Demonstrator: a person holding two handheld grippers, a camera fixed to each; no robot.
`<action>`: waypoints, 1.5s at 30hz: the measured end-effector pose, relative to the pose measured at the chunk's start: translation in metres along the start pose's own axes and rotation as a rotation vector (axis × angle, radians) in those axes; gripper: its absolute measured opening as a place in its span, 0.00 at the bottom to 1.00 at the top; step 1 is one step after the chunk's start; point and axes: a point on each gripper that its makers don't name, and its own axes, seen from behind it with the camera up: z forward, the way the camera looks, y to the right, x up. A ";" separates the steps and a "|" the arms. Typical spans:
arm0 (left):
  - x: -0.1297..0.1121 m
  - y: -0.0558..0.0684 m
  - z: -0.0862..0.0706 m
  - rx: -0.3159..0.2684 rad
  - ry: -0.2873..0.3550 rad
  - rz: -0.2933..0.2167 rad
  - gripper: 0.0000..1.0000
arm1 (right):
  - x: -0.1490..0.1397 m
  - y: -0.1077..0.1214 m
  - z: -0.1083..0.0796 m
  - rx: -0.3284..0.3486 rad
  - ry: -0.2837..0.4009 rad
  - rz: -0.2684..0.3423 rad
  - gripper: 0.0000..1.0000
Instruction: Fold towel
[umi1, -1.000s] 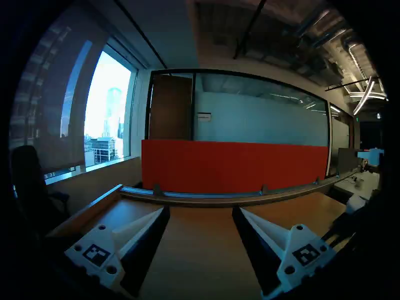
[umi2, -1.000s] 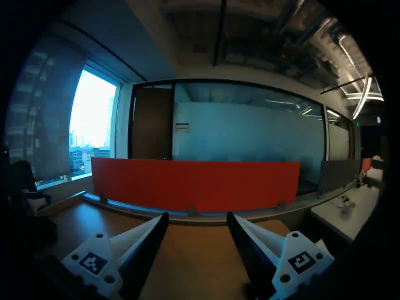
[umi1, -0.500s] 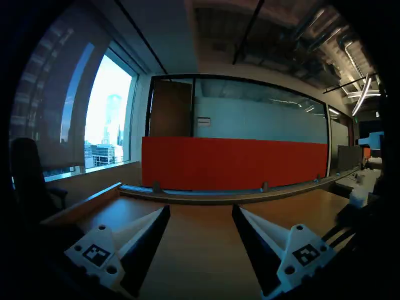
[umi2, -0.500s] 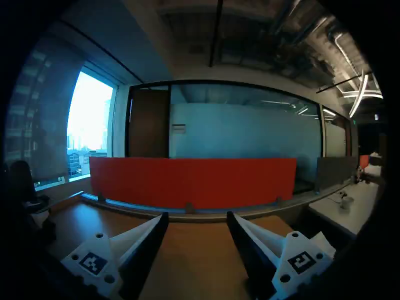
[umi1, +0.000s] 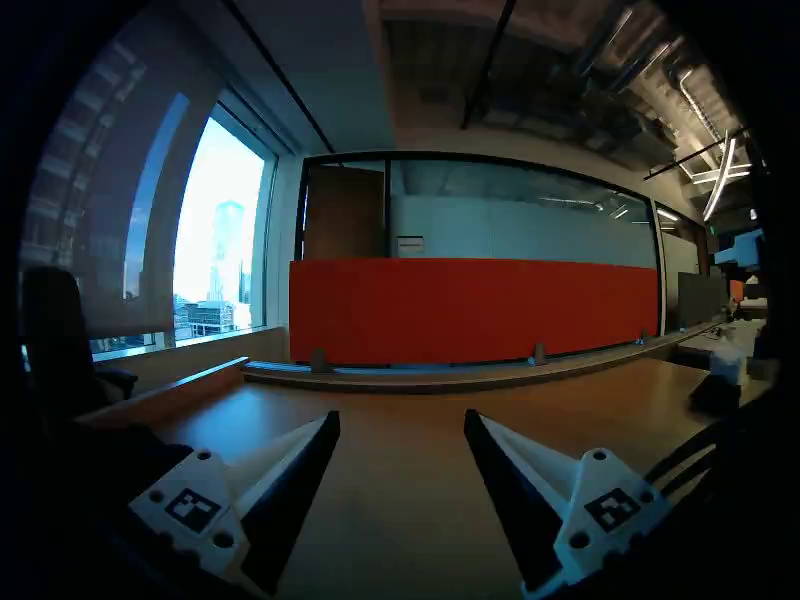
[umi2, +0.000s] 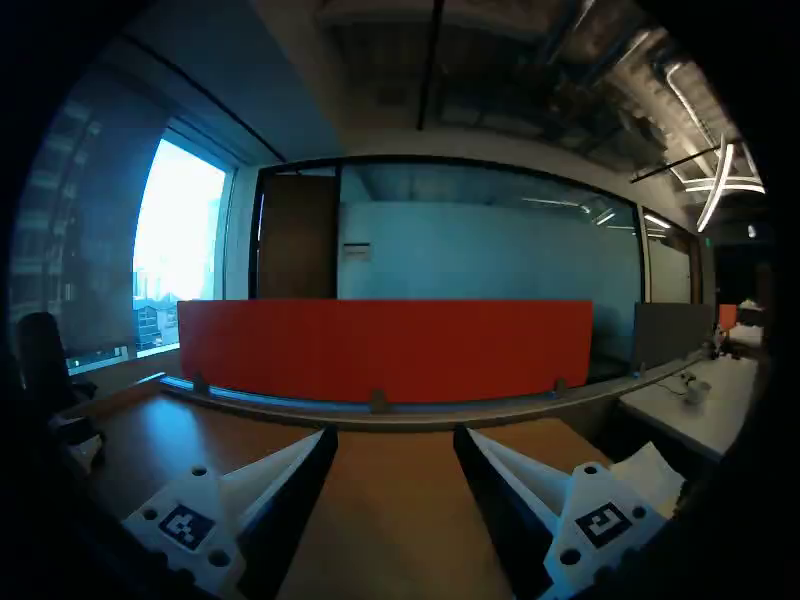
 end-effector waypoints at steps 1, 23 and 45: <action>-0.003 -0.001 0.000 0.000 0.001 0.001 0.92 | -0.003 -0.001 0.001 0.000 -0.001 0.002 0.89; -0.042 -0.011 -0.006 0.022 -0.004 0.006 0.92 | -0.034 -0.008 0.004 0.010 -0.024 -0.009 0.89; -0.050 -0.017 -0.001 0.042 -0.033 0.006 0.92 | -0.032 -0.013 0.005 0.015 -0.019 -0.008 0.89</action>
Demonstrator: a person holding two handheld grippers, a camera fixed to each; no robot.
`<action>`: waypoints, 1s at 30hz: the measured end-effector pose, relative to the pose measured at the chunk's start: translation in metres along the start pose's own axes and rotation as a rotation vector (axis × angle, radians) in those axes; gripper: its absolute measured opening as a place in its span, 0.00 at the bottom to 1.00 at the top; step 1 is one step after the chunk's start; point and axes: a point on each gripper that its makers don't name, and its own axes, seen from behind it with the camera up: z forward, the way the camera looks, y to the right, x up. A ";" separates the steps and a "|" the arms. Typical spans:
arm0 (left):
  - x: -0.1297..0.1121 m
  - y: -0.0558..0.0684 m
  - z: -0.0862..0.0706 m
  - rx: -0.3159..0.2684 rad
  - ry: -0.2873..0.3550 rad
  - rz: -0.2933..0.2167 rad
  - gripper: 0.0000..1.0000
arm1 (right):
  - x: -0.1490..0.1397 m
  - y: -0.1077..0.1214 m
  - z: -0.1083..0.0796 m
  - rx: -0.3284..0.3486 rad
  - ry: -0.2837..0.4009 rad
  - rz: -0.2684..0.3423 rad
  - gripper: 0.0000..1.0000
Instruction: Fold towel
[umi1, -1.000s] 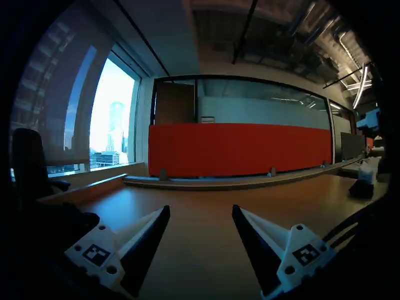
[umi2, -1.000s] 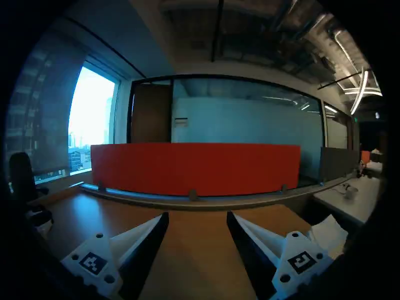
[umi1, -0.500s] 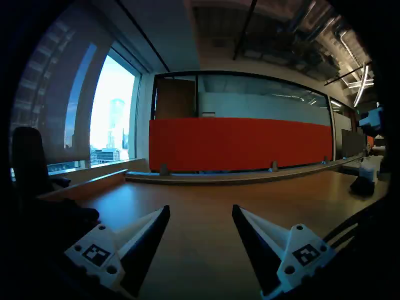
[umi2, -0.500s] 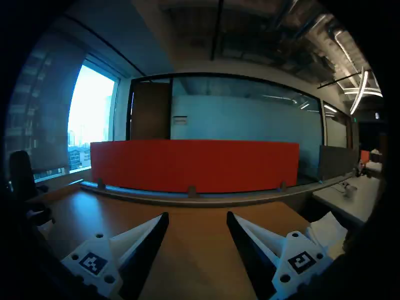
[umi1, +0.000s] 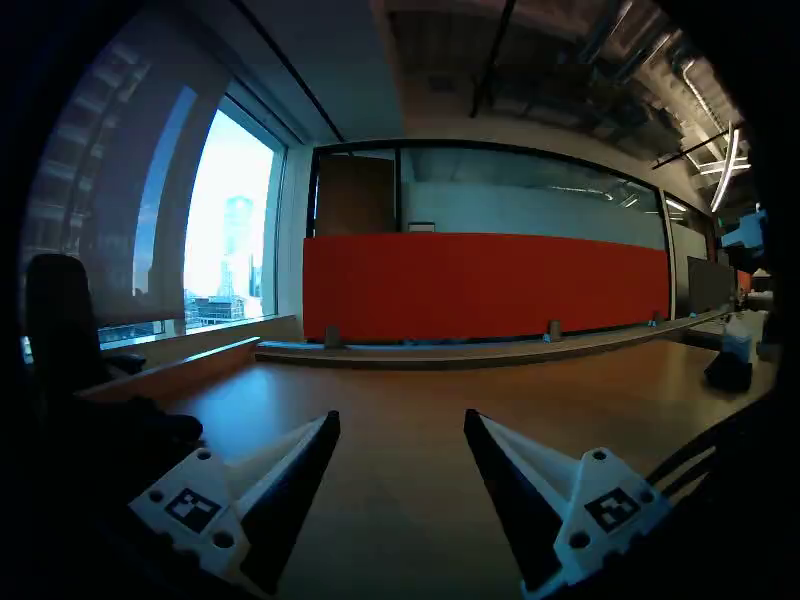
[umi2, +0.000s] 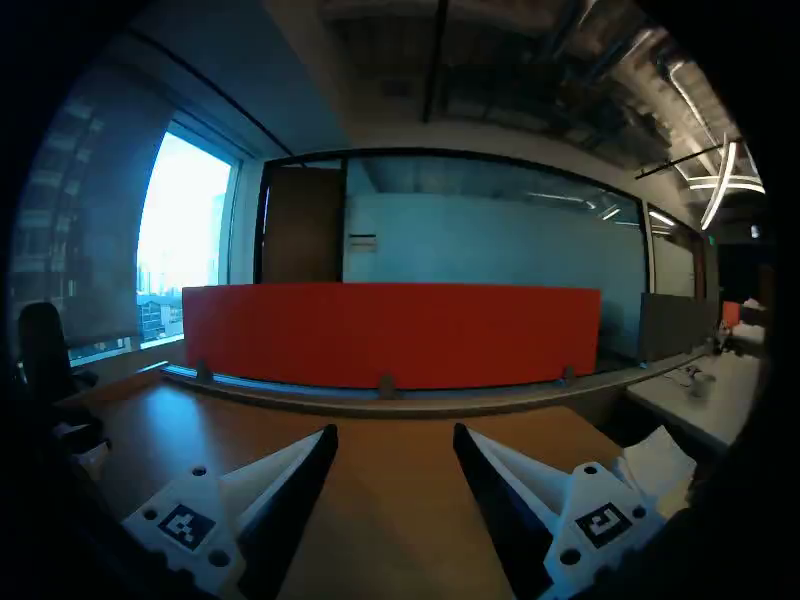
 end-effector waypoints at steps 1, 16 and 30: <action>0.000 0.000 0.000 0.000 0.000 0.000 0.92 | 0.000 0.000 0.000 0.001 0.001 -0.001 0.89; 0.001 -0.001 0.001 0.000 0.000 0.000 0.92 | 0.011 0.013 0.005 -0.020 0.071 -0.061 0.89; 0.001 0.000 0.001 0.000 0.000 0.000 0.92 | -0.028 0.047 0.004 -0.077 0.086 0.074 0.90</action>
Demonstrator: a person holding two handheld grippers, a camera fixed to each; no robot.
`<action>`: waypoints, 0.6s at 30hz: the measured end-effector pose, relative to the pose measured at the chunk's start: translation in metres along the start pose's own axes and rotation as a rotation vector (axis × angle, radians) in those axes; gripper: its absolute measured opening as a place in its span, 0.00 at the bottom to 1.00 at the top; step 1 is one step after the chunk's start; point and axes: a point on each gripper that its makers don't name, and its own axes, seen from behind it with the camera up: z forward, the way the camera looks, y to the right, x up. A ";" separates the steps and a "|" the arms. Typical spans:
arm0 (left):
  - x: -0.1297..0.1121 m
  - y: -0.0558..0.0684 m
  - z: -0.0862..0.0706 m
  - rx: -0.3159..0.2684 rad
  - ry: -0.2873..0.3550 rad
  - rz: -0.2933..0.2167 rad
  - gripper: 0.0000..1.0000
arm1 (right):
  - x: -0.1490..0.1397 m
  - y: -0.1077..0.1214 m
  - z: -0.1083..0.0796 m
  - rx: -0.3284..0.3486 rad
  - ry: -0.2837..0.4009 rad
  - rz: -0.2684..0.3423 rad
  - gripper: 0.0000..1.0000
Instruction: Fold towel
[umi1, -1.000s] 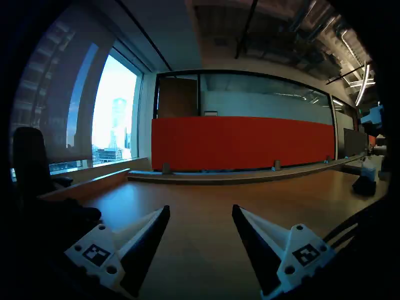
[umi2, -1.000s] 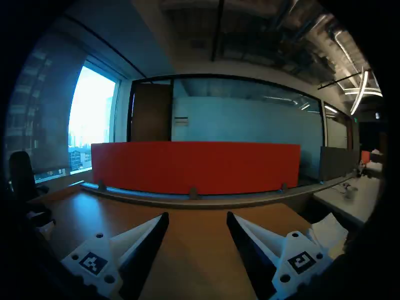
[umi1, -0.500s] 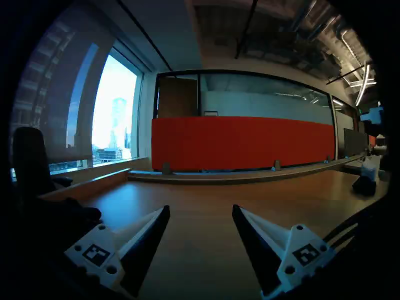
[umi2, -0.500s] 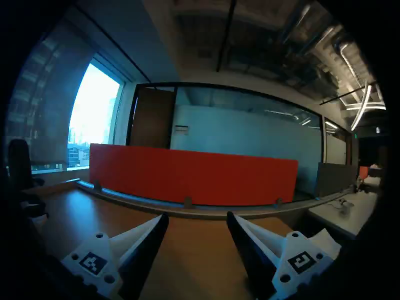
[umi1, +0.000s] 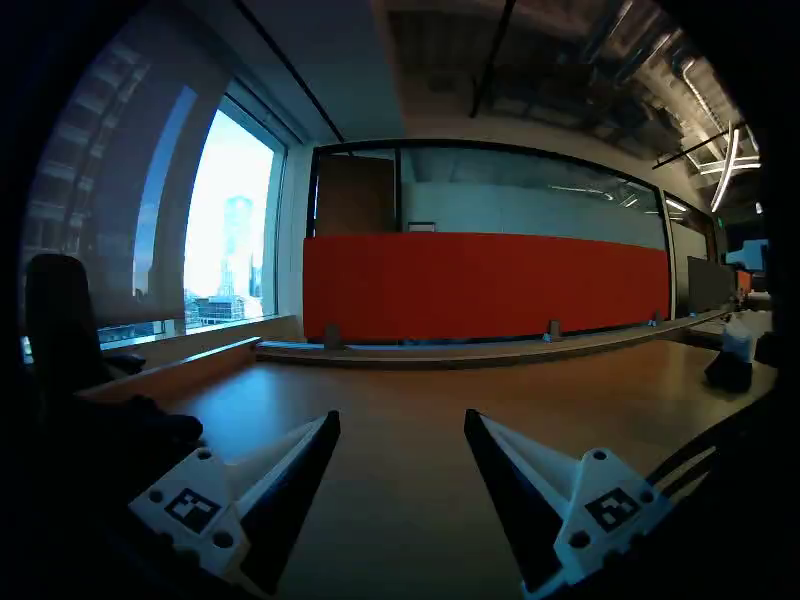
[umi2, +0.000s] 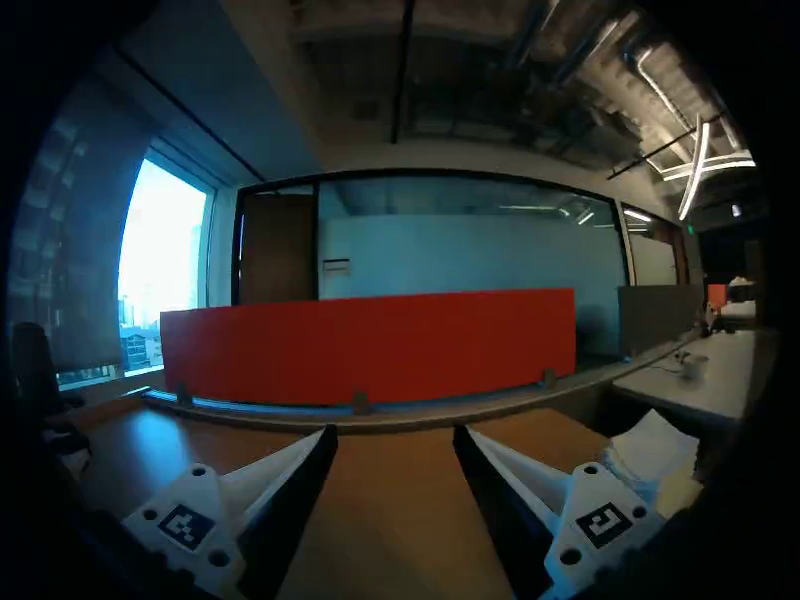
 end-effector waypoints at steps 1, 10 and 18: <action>0.000 0.000 0.000 0.000 0.000 0.000 0.92 | -0.005 0.002 0.000 -0.002 -0.002 0.002 0.90; 0.000 0.000 0.000 0.000 0.000 0.000 0.92 | -0.036 0.018 -0.004 0.007 0.007 0.014 0.91; 0.000 0.000 0.000 0.000 0.000 0.000 0.92 | -0.061 0.023 -0.002 0.009 0.008 0.011 0.91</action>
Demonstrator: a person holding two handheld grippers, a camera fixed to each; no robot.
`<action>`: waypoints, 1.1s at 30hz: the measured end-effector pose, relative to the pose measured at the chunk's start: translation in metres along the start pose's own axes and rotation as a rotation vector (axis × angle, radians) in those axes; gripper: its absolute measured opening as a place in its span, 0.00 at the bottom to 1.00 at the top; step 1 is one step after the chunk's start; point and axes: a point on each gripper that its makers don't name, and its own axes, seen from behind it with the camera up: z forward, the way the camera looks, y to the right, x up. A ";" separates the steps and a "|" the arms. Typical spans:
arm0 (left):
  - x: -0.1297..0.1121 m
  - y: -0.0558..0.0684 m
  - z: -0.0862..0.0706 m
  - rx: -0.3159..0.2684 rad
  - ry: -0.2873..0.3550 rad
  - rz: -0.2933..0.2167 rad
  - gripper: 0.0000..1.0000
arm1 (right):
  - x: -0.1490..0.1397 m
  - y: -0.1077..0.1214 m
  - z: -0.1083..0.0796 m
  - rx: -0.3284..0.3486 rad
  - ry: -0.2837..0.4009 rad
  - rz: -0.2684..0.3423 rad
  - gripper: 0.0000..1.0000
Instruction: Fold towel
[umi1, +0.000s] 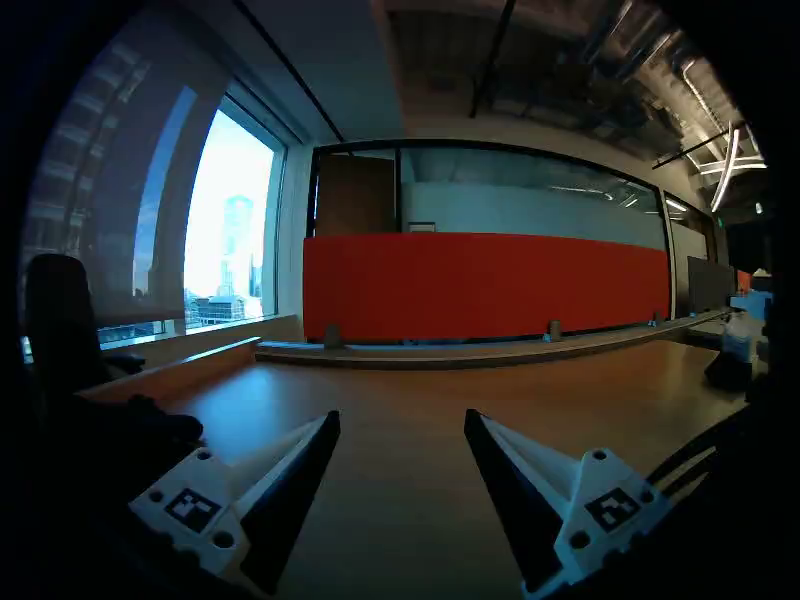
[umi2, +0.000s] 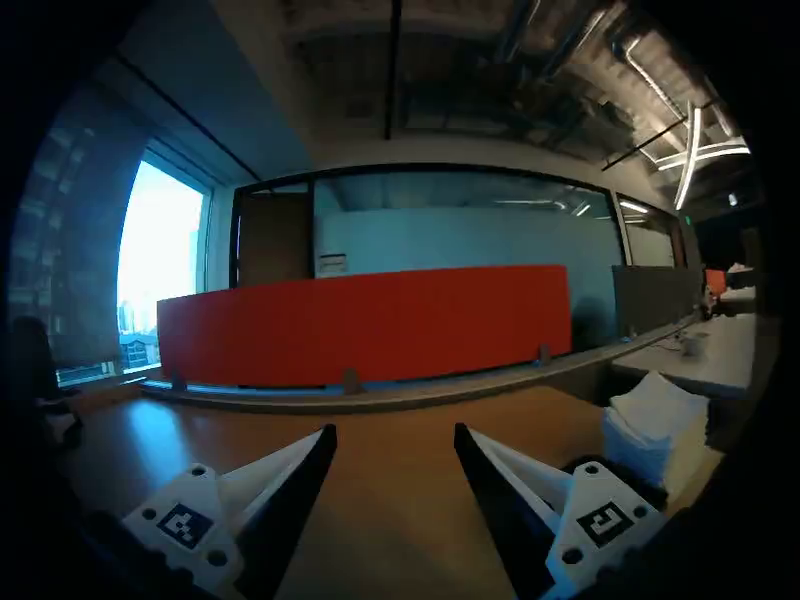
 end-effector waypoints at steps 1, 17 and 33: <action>0.000 0.000 0.000 0.000 0.000 0.000 0.92 | -0.003 -0.001 0.000 0.001 0.000 -0.002 0.91; 0.000 0.000 0.000 0.000 0.000 0.000 0.92 | -0.040 -0.002 -0.008 0.018 -0.007 -0.057 0.91; 0.001 0.001 0.000 0.000 0.000 0.000 0.92 | -0.054 -0.007 -0.009 0.019 -0.036 -0.065 0.91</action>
